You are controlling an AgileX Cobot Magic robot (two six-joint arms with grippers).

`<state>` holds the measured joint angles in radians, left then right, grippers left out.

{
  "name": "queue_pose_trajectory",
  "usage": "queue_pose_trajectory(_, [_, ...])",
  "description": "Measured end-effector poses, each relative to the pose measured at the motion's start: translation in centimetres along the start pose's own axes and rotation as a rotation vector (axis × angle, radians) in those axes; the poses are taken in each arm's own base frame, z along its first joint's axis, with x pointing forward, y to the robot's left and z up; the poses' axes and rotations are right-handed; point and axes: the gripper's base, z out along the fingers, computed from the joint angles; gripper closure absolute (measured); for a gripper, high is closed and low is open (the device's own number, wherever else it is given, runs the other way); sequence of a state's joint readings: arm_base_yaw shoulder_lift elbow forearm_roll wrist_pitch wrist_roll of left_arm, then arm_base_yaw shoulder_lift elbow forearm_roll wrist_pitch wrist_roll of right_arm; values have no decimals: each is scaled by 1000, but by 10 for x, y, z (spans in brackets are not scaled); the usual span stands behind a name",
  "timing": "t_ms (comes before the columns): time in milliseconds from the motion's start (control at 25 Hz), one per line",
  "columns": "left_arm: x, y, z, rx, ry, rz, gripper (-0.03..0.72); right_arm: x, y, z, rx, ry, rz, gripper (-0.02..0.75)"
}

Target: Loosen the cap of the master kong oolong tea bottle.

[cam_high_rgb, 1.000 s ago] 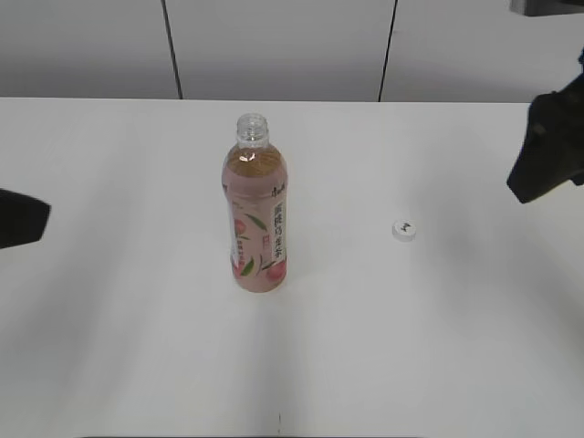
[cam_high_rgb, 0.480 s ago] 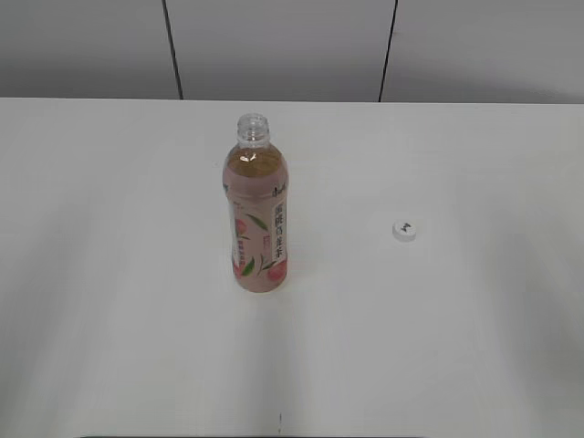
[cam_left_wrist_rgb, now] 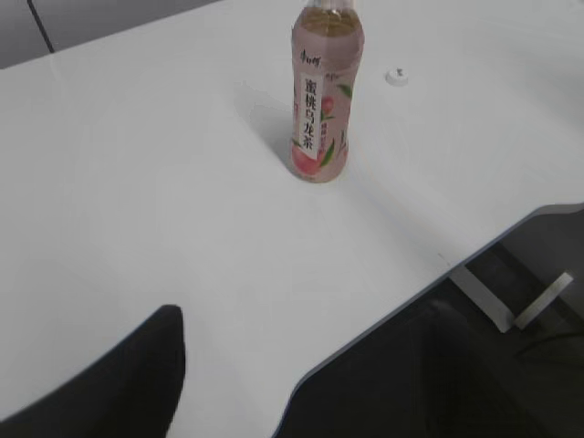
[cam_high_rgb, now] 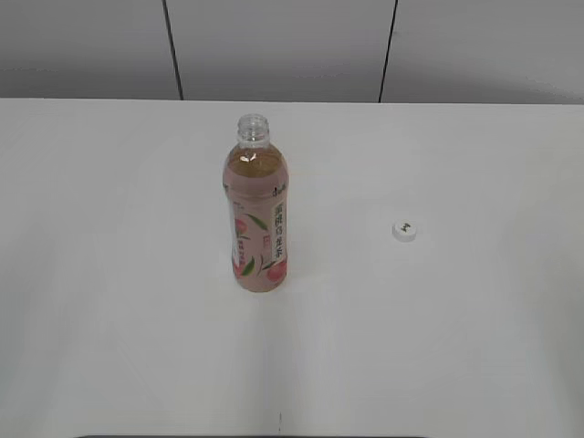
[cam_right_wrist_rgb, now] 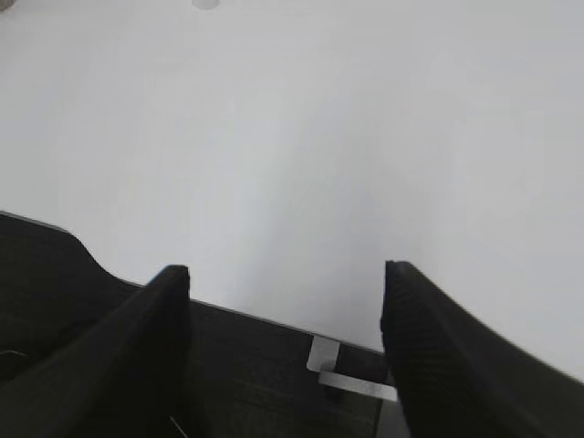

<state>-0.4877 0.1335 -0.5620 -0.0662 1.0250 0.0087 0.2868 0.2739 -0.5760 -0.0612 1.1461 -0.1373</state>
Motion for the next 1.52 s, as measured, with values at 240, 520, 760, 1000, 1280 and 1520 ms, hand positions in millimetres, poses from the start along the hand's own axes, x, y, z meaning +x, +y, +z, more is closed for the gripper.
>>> queue_pose_trajectory(240, [9, -1, -13, 4, -89, 4, 219, 25, 4, -10, 18, -154, 89, 240])
queue_pose_trajectory(520, [13, -1, -20, 9, -133, 6, 222, 35, 5, -19, 20, -251, 113, 240])
queue_pose_trajectory(760, [13, -1, -20, 9, -133, 10, 238, 35, 6, -19, 18, -251, 114, 240])
queue_pose_trajectory(1000, [13, -1, -20, 9, -133, 10, 263, 35, 6, -19, 19, -252, 114, 240])
queue_pose_trajectory(1280, [13, -1, -20, 9, -133, 10, 285, 35, 6, -19, 19, -254, 114, 240])
queue_pose_trajectory(1520, [13, -2, -20, -19, -136, -4, 295, 34, 6, -19, 28, -256, 121, 240])
